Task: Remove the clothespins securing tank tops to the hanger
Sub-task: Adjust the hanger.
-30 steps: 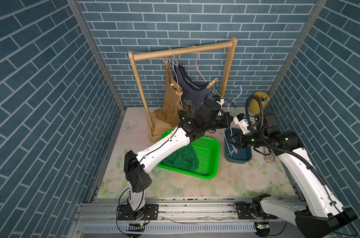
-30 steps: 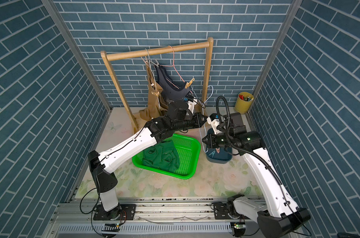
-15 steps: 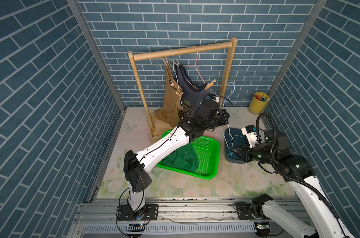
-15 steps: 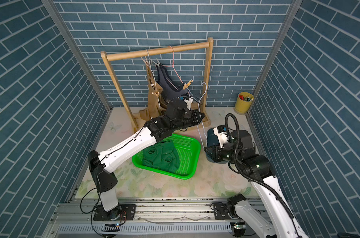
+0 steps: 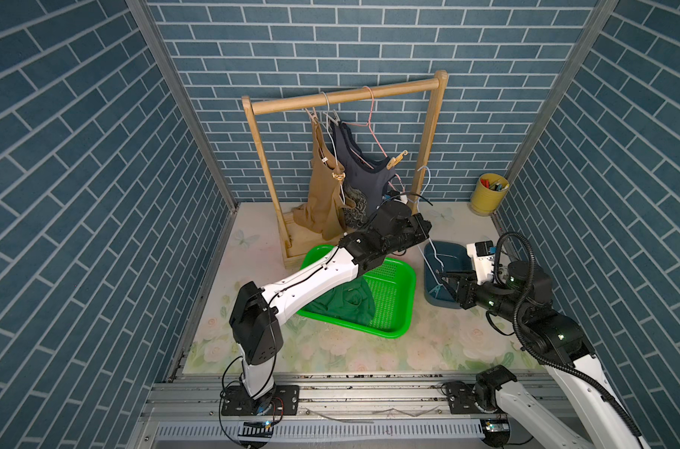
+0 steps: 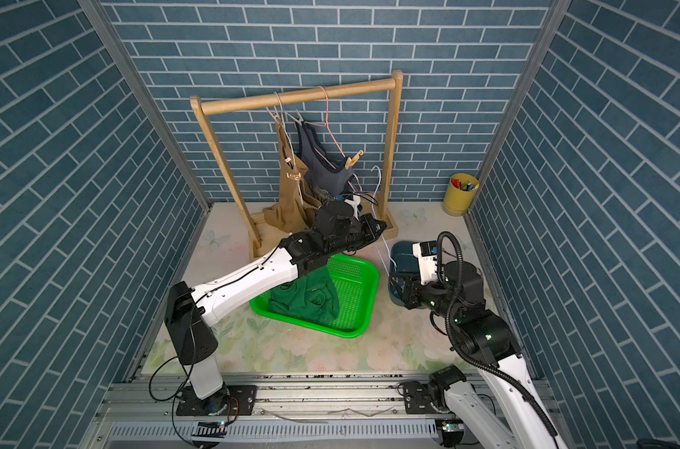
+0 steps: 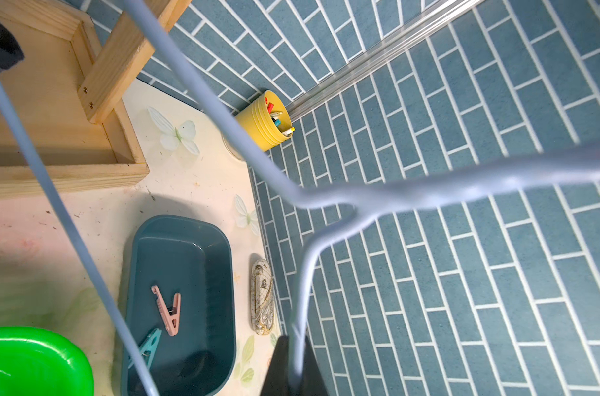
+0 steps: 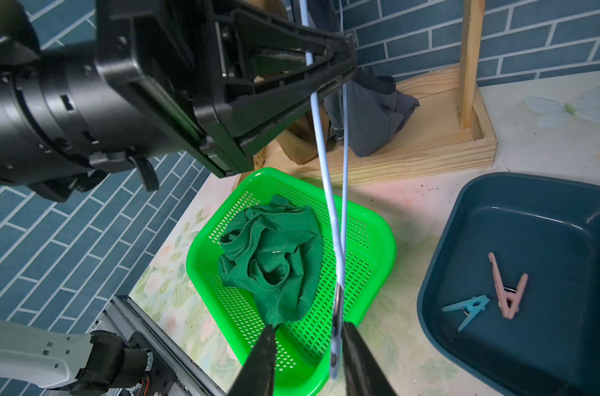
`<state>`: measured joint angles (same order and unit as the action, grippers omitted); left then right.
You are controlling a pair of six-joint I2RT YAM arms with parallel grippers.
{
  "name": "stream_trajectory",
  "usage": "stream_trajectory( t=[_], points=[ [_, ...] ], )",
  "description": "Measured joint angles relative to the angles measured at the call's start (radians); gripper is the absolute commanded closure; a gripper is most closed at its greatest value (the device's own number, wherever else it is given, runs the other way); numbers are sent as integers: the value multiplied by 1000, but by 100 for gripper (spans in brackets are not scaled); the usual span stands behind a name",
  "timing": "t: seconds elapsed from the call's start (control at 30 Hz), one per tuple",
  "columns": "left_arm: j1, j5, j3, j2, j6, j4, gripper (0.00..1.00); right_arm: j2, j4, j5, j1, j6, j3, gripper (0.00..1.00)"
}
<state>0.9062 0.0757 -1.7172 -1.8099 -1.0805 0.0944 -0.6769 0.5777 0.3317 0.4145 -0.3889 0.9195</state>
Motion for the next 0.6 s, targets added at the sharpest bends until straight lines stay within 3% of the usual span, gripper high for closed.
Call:
stream_trajectory(
  t=[0.2, 0.3, 0.57, 0.6],
  points=[
    [-10, 15, 37, 29, -68, -78, 100, 0, -31, -17, 3, -7, -28, 75],
    [-13, 24, 47, 35, -90, -108, 100, -3, -46, -23, 5, -15, -31, 100],
    [-19, 43, 74, 37, -127, -154, 100, 8, -57, -41, 11, -16, -33, 100],
    [-19, 44, 75, 37, -130, -156, 97, 8, -55, -43, 11, -16, -33, 100]
  ],
)
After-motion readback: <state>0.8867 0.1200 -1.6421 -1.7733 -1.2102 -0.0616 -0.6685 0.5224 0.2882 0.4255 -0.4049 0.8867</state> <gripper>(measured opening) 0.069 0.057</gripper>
